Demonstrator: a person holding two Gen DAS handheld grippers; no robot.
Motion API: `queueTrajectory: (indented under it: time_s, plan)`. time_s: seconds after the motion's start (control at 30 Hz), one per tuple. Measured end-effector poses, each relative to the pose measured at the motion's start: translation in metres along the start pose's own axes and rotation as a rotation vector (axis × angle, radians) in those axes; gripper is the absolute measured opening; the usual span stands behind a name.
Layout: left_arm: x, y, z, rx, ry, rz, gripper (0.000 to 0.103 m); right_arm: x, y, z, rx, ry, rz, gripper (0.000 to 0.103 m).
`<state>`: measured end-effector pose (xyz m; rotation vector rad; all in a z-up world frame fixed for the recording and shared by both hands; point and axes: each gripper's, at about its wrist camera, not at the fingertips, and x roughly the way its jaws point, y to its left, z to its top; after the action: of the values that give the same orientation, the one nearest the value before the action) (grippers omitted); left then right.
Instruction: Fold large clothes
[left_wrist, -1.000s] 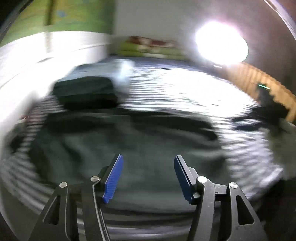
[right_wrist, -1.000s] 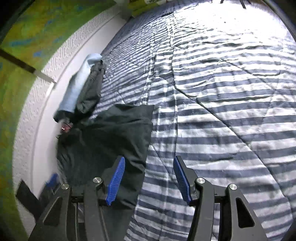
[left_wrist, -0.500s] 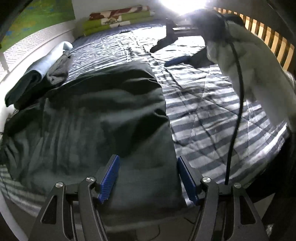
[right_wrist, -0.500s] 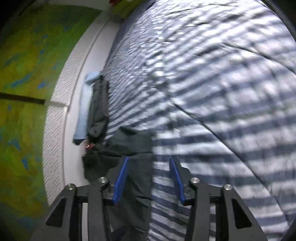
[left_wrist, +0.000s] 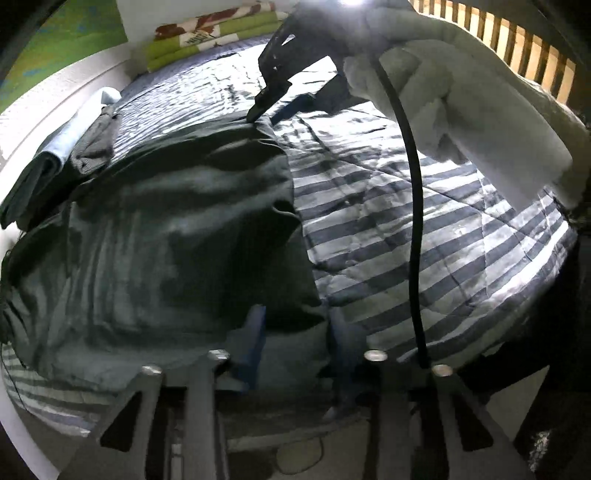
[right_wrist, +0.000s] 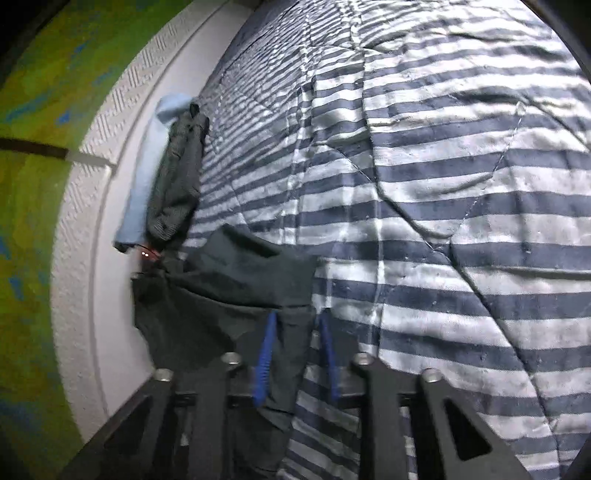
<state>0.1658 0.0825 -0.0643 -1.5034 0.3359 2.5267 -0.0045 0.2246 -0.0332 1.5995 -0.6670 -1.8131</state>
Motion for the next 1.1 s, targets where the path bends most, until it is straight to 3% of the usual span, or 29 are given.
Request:
queueTrajectory:
  time_s: [0.23, 0.3, 0.37, 0.43, 0.47, 0.5, 0.7, 0.77, 0.83, 0.9, 0.93, 1.03, 1.07, 1.1]
  plan:
    - [-0.004, 0.008, 0.001, -0.015, 0.023, -0.038, 0.021, -0.009, 0.016, -0.001, -0.053, -0.040, 0.016, 0.003]
    - [-0.004, 0.008, -0.001, -0.019, 0.029, -0.022, 0.032, -0.009, 0.018, -0.001, -0.060, -0.038, 0.012, 0.003]
    - [-0.003, 0.007, -0.002, -0.002, 0.031, -0.013, 0.033, -0.009, 0.015, -0.001, -0.052, -0.035, 0.004, 0.003]
    - [-0.004, 0.007, -0.003, 0.001, 0.031, -0.032, 0.020, -0.010, 0.015, -0.001, -0.047, -0.038, 0.002, 0.002]
    - [-0.004, 0.007, -0.003, 0.001, 0.033, -0.042, 0.008, -0.011, 0.015, -0.001, -0.048, -0.043, -0.004, 0.002]
    - [-0.005, 0.007, -0.003, 0.001, 0.029, -0.034, 0.005, -0.011, 0.015, -0.002, -0.049, -0.048, -0.010, 0.002]
    - [-0.025, 0.016, 0.002, -0.051, -0.011, -0.094, 0.003, -0.030, 0.033, 0.001, -0.114, -0.115, -0.021, 0.001]
    - [-0.026, 0.016, 0.004, -0.038, -0.012, -0.096, 0.002, -0.034, 0.034, 0.004, -0.145, -0.154, -0.071, 0.001]
    - [-0.020, 0.014, 0.003, -0.024, 0.004, -0.096, 0.002, -0.031, 0.017, 0.009, -0.082, -0.161, -0.078, 0.001]
    - [-0.014, 0.014, 0.001, -0.030, 0.019, -0.099, 0.002, -0.038, -0.002, 0.014, -0.017, -0.207, -0.139, 0.001]
    - [-0.014, 0.014, -0.001, -0.038, 0.014, -0.097, 0.003, -0.044, -0.010, 0.017, 0.008, -0.223, -0.148, 0.003]
    - [-0.017, 0.014, -0.003, -0.049, -0.006, -0.099, 0.003, -0.065, -0.018, 0.019, 0.032, -0.223, -0.065, 0.007]
    - [-0.020, 0.016, -0.002, -0.055, -0.017, -0.105, 0.003, -0.067, -0.014, 0.018, 0.008, -0.193, -0.040, 0.017]
    - [-0.019, 0.019, -0.001, -0.061, -0.023, -0.107, 0.003, -0.065, -0.009, 0.015, -0.009, -0.161, -0.015, 0.036]
